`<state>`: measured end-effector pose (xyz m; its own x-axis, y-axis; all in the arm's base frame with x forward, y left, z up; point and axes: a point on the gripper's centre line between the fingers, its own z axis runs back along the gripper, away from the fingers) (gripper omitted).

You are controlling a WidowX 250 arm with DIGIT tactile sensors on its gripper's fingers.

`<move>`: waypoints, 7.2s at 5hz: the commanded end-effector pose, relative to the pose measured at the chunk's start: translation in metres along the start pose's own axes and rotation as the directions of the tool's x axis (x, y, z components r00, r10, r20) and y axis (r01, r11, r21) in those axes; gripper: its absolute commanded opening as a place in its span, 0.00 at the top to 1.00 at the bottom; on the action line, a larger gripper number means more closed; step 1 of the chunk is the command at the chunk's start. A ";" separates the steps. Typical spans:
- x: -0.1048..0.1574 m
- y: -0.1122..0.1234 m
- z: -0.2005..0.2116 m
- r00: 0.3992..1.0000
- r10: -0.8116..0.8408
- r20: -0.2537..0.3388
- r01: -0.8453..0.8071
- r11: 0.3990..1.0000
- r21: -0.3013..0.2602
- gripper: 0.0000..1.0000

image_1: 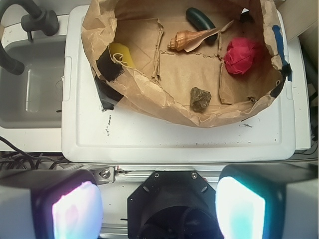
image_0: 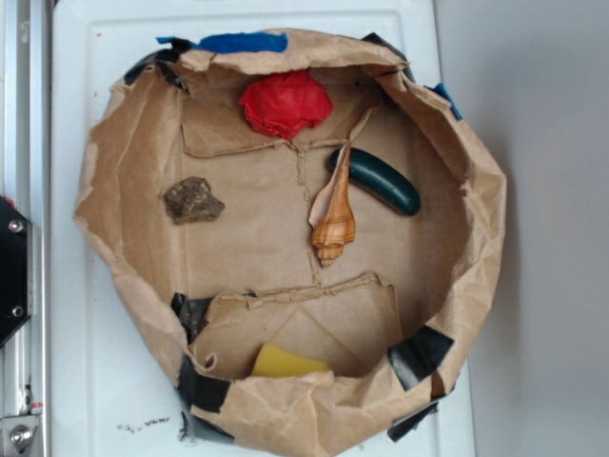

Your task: Grab the green sponge.

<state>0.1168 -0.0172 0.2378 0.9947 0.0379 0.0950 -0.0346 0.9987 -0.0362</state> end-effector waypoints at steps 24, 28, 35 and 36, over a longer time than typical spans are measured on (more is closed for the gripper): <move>0.144 -0.026 -0.177 0.882 -0.429 0.195 0.470 0.831 -0.298 0.00; 0.123 -0.047 -0.163 0.800 -0.556 0.226 0.599 0.724 -0.342 0.00; 0.154 -0.017 -0.175 0.878 -0.428 0.214 0.476 0.821 -0.315 0.00; 0.150 -0.020 -0.190 0.875 -0.450 0.180 0.483 0.844 -0.236 0.00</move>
<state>0.2871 -0.0250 0.0547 0.8968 -0.3663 0.2483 0.4225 0.8756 -0.2342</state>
